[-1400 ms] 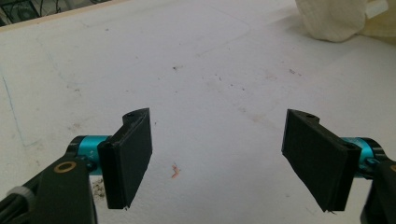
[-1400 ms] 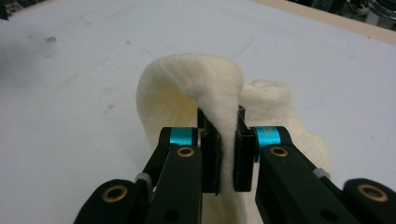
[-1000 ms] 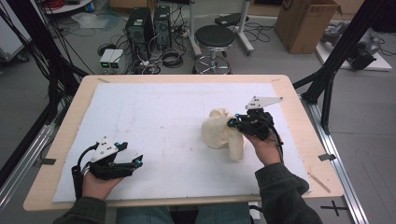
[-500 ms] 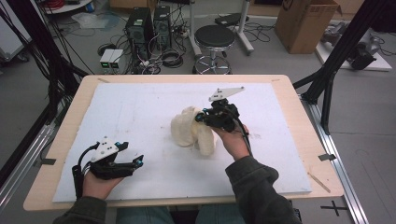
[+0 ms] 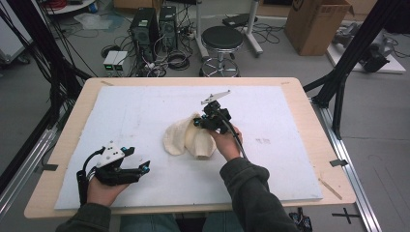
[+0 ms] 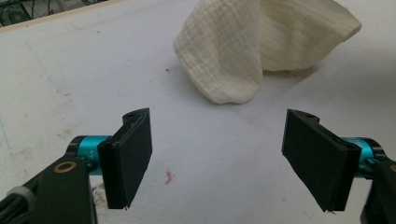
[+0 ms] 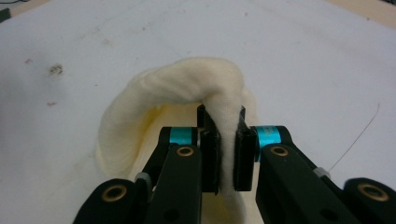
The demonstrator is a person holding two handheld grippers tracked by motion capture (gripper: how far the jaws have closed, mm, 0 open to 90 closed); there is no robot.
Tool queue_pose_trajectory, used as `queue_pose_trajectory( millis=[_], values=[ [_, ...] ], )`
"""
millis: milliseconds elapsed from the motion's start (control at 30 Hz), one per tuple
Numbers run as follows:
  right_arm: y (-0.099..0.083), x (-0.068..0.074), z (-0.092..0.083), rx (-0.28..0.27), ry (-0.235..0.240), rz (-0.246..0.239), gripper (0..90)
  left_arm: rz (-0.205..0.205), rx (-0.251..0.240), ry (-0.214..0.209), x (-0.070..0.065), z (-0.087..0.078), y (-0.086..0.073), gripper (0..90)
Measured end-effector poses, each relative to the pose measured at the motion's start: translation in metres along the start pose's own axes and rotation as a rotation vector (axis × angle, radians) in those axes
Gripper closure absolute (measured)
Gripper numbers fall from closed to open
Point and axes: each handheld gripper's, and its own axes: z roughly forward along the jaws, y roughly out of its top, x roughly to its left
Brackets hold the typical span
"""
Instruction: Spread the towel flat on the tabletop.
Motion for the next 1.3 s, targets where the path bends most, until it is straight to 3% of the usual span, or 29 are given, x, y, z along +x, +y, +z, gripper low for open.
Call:
queue_pose_trajectory(
  millis=[200, 267, 367, 567, 833, 933, 1133, 1300],
  values=[
    [-0.010, 0.000, 0.014, 0.044, 0.004, 0.004, 80.6, 0.003, 0.001, -0.011, -0.003, 0.003, 0.001, 24.9],
    [-0.012, 0.000, 0.014, 0.023, 0.028, 0.000, 74.8, 0.009, 0.006, -0.014, -0.004, 0.004, 0.002, 24.9],
    [-0.012, 0.002, 0.010, 0.008, 0.021, -0.032, 65.6, 0.007, 0.002, -0.020, -0.006, 0.006, 0.003, 24.9],
    [-0.013, 0.001, -0.013, -0.064, 0.053, -0.017, 52.0, -0.010, -0.021, -0.034, -0.010, 0.012, 0.008, 25.2],
    [-0.025, 0.005, -0.051, -0.133, 0.055, -0.053, 49.7, -0.021, -0.049, -0.066, -0.019, 0.020, 0.018, 29.6],
    [-0.033, 0.011, -0.063, -0.159, 0.074, -0.090, 50.7, -0.011, -0.038, -0.075, -0.024, 0.029, 0.022, 34.1],
    [-0.054, 0.023, -0.067, -0.142, 0.112, -0.154, 50.9, -0.021, -0.018, -0.096, -0.033, 0.054, 0.031, 43.8],
    [-0.071, 0.020, -0.056, -0.114, 0.145, -0.128, 51.3, -0.043, 0.036, -0.085, -0.034, 0.084, 0.036, 46.4]
  ],
)
